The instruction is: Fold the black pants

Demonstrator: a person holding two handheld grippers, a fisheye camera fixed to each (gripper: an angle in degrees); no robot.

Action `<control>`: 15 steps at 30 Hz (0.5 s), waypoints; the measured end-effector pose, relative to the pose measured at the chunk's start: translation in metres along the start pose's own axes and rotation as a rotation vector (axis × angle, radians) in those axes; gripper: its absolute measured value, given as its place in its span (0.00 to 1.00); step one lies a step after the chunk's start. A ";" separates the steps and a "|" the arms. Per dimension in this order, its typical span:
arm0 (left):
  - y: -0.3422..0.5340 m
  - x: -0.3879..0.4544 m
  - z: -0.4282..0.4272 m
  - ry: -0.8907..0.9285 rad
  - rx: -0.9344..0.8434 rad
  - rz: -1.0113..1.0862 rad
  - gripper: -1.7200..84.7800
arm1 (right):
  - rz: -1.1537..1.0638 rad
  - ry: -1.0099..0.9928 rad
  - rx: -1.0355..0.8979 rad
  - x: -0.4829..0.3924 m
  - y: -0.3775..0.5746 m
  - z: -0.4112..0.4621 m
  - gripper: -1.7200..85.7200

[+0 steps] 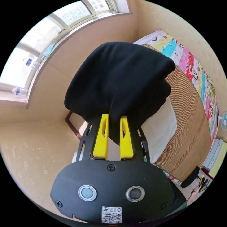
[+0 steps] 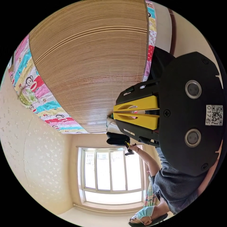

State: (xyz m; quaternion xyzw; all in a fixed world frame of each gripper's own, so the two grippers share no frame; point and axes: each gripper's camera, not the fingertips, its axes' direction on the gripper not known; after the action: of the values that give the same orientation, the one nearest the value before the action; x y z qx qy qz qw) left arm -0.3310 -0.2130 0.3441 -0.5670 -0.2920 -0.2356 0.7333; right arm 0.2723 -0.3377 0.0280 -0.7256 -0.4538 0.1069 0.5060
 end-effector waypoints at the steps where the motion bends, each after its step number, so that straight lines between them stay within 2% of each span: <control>1: 0.006 -0.019 -0.017 0.141 0.058 -0.075 0.09 | 0.002 -0.007 0.010 0.004 0.001 -0.002 0.02; 2: 0.012 -0.036 -0.035 0.333 0.119 -0.102 0.08 | 0.002 -0.009 0.015 0.006 0.001 -0.004 0.02; 3: 0.014 -0.044 -0.044 0.447 0.151 -0.098 0.08 | 0.002 -0.010 0.024 0.011 0.002 -0.006 0.02; 5: 0.019 -0.058 -0.086 0.895 0.303 -0.026 0.07 | -0.001 -0.020 0.032 0.018 0.002 -0.008 0.02; 7: 0.019 -0.045 -0.130 1.045 0.375 0.080 0.07 | -0.018 -0.057 0.034 0.028 0.000 -0.010 0.03; 10: 0.030 0.011 -0.217 1.130 0.433 0.369 0.07 | -0.087 -0.138 0.025 0.032 -0.004 -0.011 0.03; 12: 0.053 0.046 -0.270 1.191 0.488 0.520 0.07 | -0.162 -0.208 -0.007 0.028 -0.008 -0.008 0.03; 15: 0.113 0.087 -0.340 1.386 0.609 0.693 0.07 | -0.278 -0.371 -0.108 0.016 -0.011 0.004 0.05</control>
State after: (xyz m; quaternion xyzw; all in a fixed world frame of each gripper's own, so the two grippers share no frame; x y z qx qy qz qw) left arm -0.1378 -0.5161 0.2628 -0.1279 0.3657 -0.2028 0.8993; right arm 0.2727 -0.3227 0.0403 -0.6501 -0.6398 0.1434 0.3840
